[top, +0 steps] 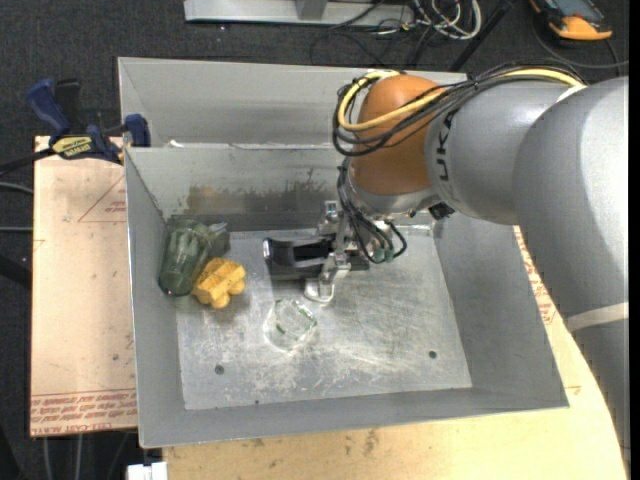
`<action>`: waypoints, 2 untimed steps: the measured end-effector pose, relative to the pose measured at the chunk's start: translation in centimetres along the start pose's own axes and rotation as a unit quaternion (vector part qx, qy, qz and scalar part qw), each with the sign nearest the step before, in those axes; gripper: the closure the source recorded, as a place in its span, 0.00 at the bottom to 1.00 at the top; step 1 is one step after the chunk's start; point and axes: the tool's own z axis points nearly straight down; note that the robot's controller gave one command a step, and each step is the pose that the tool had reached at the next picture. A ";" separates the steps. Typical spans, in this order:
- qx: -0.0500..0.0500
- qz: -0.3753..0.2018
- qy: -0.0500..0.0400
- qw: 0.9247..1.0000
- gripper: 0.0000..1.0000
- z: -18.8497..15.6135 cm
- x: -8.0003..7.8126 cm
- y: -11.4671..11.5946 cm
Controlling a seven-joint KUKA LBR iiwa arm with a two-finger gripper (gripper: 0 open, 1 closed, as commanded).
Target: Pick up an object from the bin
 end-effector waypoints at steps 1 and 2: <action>0.000 0.000 0.000 1.000 1.00 0.0 0.0 0.0; 0.000 0.000 0.000 1.000 1.00 0.0 0.0 0.0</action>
Offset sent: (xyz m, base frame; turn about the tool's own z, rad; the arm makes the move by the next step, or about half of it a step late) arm 0.0000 0.0000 0.0000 0.0000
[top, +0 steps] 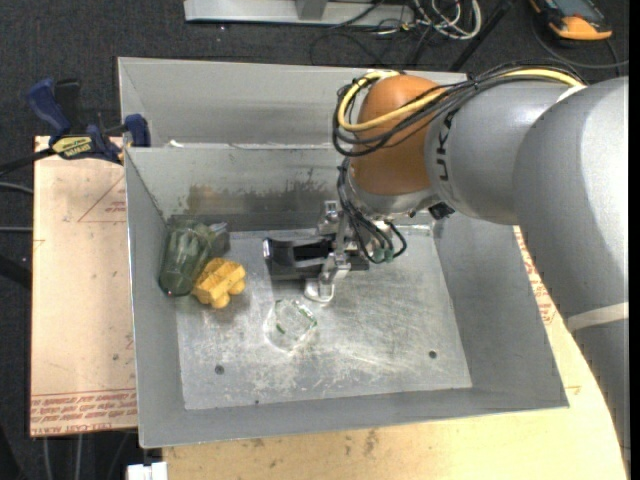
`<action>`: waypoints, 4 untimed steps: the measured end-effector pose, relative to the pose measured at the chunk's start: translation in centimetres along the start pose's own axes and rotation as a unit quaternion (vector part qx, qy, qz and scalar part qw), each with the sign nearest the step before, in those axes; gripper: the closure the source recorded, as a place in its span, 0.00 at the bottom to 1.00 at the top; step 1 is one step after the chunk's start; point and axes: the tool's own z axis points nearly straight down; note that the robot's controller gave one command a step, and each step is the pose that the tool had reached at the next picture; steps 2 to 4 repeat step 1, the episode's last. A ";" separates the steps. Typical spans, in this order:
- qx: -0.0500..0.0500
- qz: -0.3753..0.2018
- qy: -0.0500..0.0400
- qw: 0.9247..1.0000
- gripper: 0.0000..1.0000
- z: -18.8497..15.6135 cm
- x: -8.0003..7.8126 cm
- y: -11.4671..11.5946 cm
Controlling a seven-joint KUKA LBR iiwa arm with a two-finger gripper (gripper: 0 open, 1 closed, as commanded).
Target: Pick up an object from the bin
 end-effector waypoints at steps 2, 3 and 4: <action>0.003 0.015 -0.003 1.000 1.00 -11.7 0.7 -0.4; 0.003 0.015 -0.003 1.000 1.00 -11.7 0.7 -0.4; 0.003 0.015 -0.003 1.000 1.00 -11.7 0.7 -0.4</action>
Offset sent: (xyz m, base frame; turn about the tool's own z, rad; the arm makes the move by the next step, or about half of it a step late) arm 0.0000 0.0000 0.0000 0.0000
